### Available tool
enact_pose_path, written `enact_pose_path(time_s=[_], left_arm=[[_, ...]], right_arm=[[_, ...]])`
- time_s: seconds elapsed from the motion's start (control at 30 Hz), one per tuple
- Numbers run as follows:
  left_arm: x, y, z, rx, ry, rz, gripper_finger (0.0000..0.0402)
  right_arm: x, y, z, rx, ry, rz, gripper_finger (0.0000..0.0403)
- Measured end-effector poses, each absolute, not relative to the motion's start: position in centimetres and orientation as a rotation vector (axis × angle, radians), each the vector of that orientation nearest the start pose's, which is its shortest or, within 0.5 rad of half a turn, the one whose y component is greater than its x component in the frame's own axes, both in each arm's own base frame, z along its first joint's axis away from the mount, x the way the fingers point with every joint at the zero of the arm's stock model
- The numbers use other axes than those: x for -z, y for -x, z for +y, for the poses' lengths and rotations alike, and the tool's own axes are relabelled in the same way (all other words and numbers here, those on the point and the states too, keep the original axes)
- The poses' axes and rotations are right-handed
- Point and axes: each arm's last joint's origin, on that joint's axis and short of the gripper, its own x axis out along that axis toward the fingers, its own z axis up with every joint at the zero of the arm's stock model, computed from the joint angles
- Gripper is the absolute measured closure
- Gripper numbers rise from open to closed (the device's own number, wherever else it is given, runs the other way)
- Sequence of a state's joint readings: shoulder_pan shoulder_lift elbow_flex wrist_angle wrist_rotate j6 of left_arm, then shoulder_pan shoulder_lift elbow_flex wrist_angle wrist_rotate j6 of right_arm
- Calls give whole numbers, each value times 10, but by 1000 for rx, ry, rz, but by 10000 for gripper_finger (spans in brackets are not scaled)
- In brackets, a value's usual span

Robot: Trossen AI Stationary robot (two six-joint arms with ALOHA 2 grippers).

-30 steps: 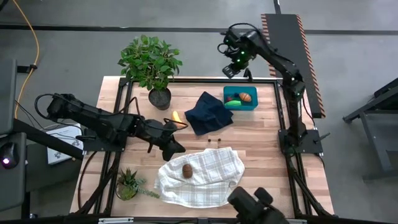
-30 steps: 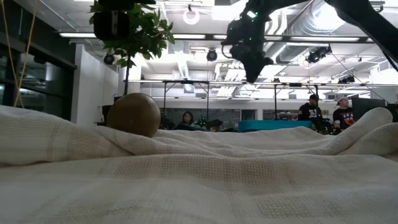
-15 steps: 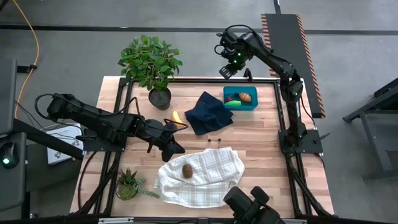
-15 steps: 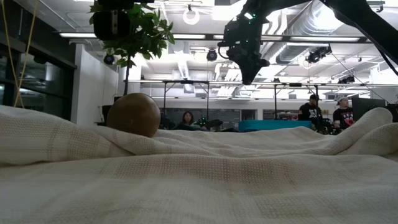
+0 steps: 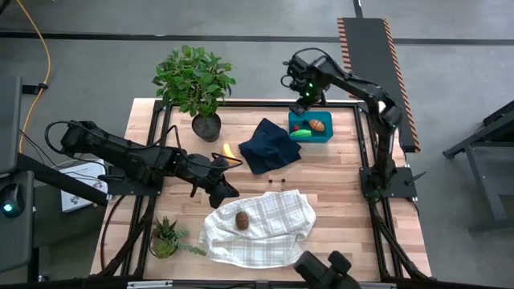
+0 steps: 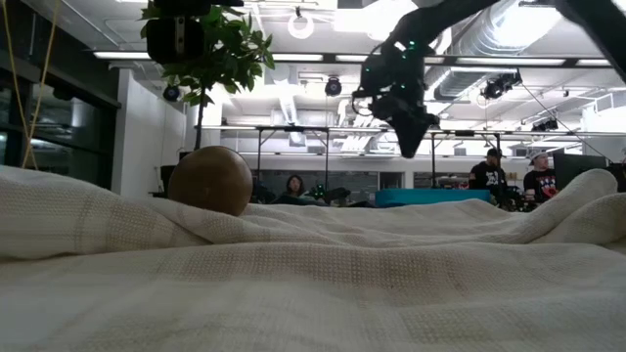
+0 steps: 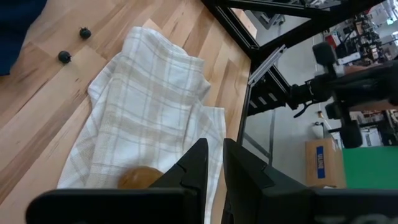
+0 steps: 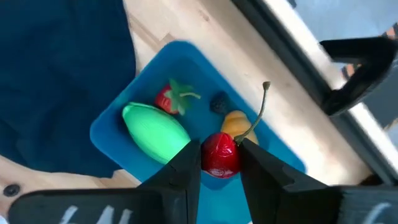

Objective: Pick and placing Produce into tupperware
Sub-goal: Put the red cherry into the blue bin, then put the right blueberry into the blue bin

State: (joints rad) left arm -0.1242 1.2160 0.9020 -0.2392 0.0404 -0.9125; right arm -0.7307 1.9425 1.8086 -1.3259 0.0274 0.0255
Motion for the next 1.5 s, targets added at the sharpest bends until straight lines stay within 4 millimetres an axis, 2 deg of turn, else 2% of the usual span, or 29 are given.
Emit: enact_pose_path(time_s=[0.3,0.57,0.93,1.23,1.5], left_arm=[[-282,-260,-33,-117,860,581,362],[-282,-260,-33,-118,863,581,362],[-282,-260,-33,-134,867,574,362],[-281,-260,-33,-137,866,572,362],[-282,-260,-33,-137,866,572,362]], right_arm=[[-243,-246,-220,668,-599,1285,320],[-218,-241,-215,685,-627,1242,320],[-217,-245,-221,704,-618,1158,318],[-217,-241,-225,713,-634,1160,279],[-217,-241,-225,712,-626,1156,274]])
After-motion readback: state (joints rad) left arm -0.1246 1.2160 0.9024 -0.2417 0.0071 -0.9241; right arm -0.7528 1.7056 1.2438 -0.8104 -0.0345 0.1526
